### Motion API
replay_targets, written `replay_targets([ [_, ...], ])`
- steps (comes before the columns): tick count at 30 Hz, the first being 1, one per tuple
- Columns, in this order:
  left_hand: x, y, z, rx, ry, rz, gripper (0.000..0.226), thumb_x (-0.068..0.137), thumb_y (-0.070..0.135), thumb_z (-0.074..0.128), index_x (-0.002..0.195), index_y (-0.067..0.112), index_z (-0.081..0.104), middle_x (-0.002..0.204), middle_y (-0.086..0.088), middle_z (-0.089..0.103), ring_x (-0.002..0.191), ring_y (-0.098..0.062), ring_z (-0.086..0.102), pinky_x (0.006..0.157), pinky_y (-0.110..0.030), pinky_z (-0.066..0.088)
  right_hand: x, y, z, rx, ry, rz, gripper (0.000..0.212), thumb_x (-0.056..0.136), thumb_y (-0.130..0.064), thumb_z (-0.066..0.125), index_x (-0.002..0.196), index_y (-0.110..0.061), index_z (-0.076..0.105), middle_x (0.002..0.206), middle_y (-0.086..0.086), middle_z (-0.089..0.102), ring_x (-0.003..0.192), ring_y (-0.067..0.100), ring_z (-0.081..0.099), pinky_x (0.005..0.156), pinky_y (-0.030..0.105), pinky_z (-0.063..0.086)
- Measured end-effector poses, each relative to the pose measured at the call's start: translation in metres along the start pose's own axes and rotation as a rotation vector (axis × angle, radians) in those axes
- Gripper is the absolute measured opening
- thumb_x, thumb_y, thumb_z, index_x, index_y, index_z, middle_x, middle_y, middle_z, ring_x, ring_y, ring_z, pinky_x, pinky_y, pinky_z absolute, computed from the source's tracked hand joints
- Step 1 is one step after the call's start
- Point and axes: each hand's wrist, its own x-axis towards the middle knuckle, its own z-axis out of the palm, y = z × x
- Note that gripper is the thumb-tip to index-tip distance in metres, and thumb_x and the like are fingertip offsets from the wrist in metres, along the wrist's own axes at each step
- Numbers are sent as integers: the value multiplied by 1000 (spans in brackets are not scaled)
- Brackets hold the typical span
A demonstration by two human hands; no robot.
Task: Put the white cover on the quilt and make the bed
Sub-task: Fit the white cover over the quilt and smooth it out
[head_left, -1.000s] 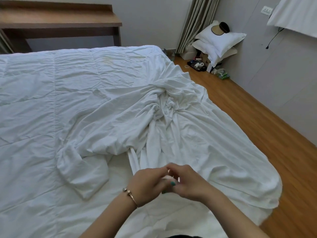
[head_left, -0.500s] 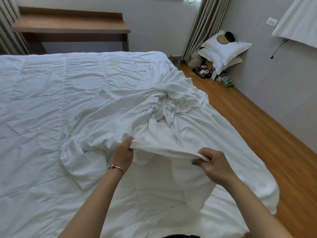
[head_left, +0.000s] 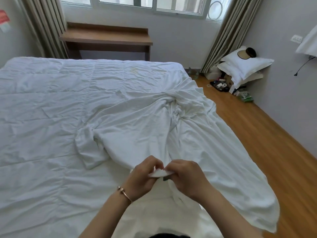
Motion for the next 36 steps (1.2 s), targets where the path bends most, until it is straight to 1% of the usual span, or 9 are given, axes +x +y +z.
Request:
replay_targets([
  [5,-4,-32,36,73,260,-222,41,75,-5,62,93,30,51,83,13,50,74,4,47,67,-6,35,-16,3,-32,324,295,76,14,79,-25,61,75,-18,73,67,-13,64,61,5,58,54,21,42],
  [9,7,-38,31,35,426,-580,16,80,0,52,85,8,66,80,-13,64,78,-33,63,61,-22,31,-33,23,-38,660,345,398,25,84,-4,67,73,-26,70,69,-5,67,69,13,62,64,29,46],
  [12,2,12,-22,259,447,-471,23,76,22,42,89,23,61,72,-10,67,69,-33,63,54,-31,38,-53,49,-34,124,109,536,15,84,-33,71,87,-44,61,93,-18,66,93,17,63,73,33,46],
  [16,-26,96,-61,847,218,-165,21,65,29,52,78,34,68,64,9,68,55,-23,65,44,-25,40,-71,1,-11,179,132,147,87,65,-62,75,137,-25,44,130,-14,51,117,7,51,97,25,41],
  [19,-46,112,-29,625,26,-217,21,74,39,46,90,34,59,70,10,67,58,-19,63,45,-25,38,-65,-49,12,281,186,-43,61,76,-43,74,129,-26,50,117,-12,60,104,8,60,88,24,50],
  [23,-60,80,-27,505,256,-204,17,79,28,63,90,32,50,66,16,47,56,-18,58,46,-27,44,-40,-38,18,250,254,67,12,80,-21,63,89,-19,71,81,-1,68,70,22,65,59,42,55],
  [27,-55,44,-35,387,266,-184,24,73,6,82,89,17,68,81,13,48,64,-5,49,62,-8,40,-20,-36,-2,213,252,-5,12,81,-13,54,84,-12,66,80,0,66,69,24,62,60,42,52],
  [33,-58,4,-37,331,246,-320,25,78,-5,70,90,17,71,85,13,47,69,-5,50,64,-16,40,-15,-46,-6,419,246,117,11,86,-17,45,84,-25,52,66,-14,55,60,9,51,56,26,40],
  [36,-82,-32,-47,410,162,-406,30,78,-9,62,90,17,72,87,8,52,72,-18,59,64,-29,48,-16,-55,1,690,268,216,11,86,-14,41,82,-16,51,59,-17,46,54,4,40,54,14,31],
])
